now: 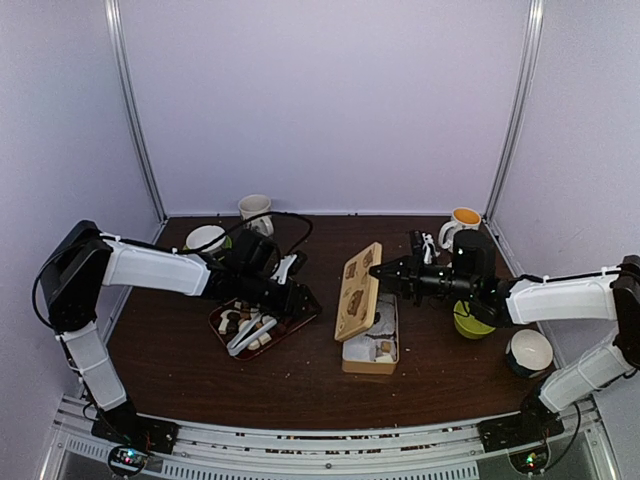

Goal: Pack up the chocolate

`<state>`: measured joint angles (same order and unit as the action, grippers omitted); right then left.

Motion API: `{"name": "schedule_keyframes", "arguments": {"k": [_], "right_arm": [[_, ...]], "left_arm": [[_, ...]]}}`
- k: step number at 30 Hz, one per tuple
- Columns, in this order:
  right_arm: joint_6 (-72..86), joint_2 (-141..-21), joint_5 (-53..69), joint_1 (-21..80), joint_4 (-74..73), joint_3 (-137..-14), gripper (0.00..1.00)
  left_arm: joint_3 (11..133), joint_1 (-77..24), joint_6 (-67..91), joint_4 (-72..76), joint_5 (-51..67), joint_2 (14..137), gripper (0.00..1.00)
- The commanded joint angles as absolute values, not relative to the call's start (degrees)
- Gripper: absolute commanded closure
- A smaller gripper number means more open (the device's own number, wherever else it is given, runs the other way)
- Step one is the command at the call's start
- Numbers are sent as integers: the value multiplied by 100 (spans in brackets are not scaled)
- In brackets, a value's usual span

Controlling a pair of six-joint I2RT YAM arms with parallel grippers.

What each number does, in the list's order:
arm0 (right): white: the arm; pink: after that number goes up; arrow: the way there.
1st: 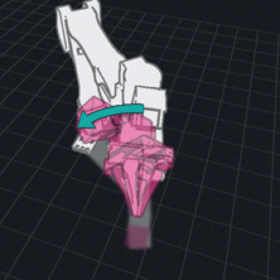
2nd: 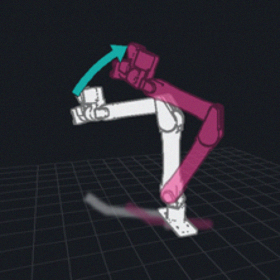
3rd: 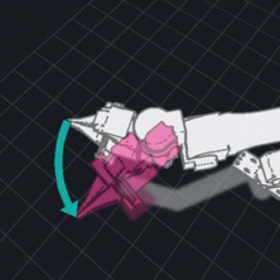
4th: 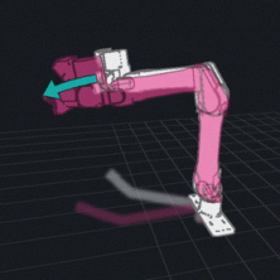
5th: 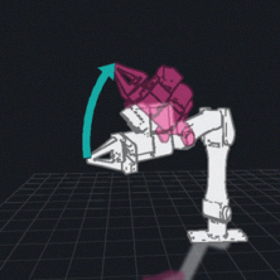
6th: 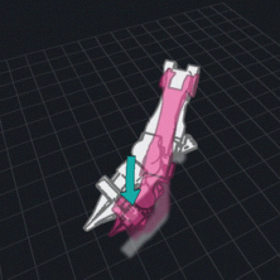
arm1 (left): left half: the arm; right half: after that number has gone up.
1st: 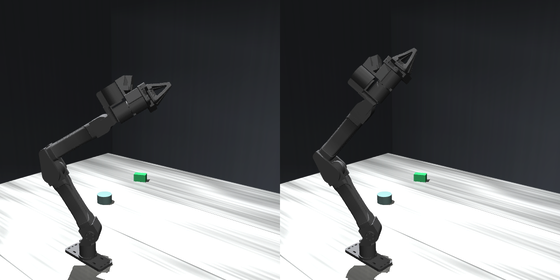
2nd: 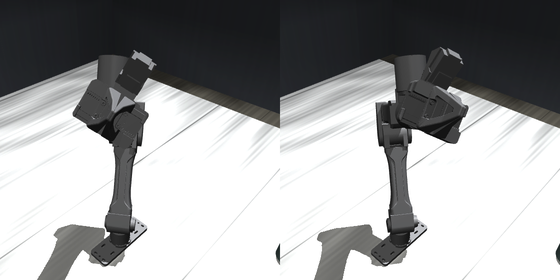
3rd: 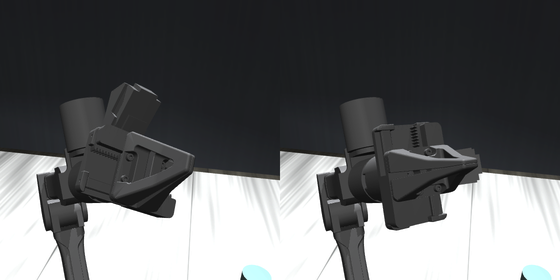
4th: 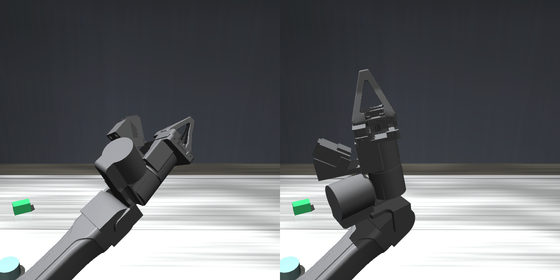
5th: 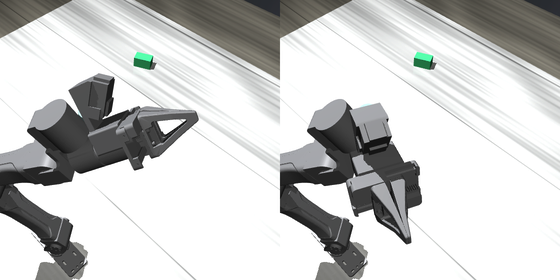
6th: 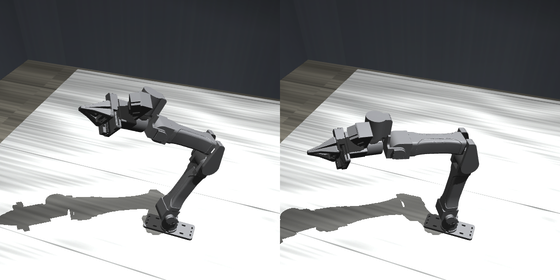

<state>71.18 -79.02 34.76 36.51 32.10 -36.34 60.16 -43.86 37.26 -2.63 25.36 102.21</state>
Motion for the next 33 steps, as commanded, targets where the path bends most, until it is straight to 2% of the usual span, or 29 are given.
{"name": "schedule_keyframes", "arguments": {"k": [1, 8, 15, 20, 23, 27, 31, 33], "right_arm": [[7034, -7599, 3705, 3444, 3046, -3328, 100], [7239, -7743, 3845, 3209, 3666, -2716, 100], [6942, -7961, 3777, 2960, 3732, -2216, 89], [6110, -7850, 3685, 2679, 2777, -2198, 80], [5529, -7716, 3491, 2588, 1960, -2360, 72], [4980, -7657, 3185, 2531, 1091, -2636, 68], [4861, -7879, 3355, 2445, 1155, -2722, 67], [4903, -7991, 3537, 2443, 1297, -2748, 61]], "left_arm": [[6312, -4612, 3900, 193, 2718, 10438, 39], [6443, -4788, 4113, 466, 2812, 10701, 39], [6580, -4847, 4108, 366, 2813, 10765, 39], [6680, -4877, 4088, 268, 2767, 10818, 39], [6754, -4894, 4080, 221, 2754, 10882, 39], [6866, -4904, 4066, 159, 2756, 10979, 39], [6956, -4905, 4050, 87, 2742, 11006, 39], [6992, -4902, 4029, 58, 2742, 11025, 39]]}}
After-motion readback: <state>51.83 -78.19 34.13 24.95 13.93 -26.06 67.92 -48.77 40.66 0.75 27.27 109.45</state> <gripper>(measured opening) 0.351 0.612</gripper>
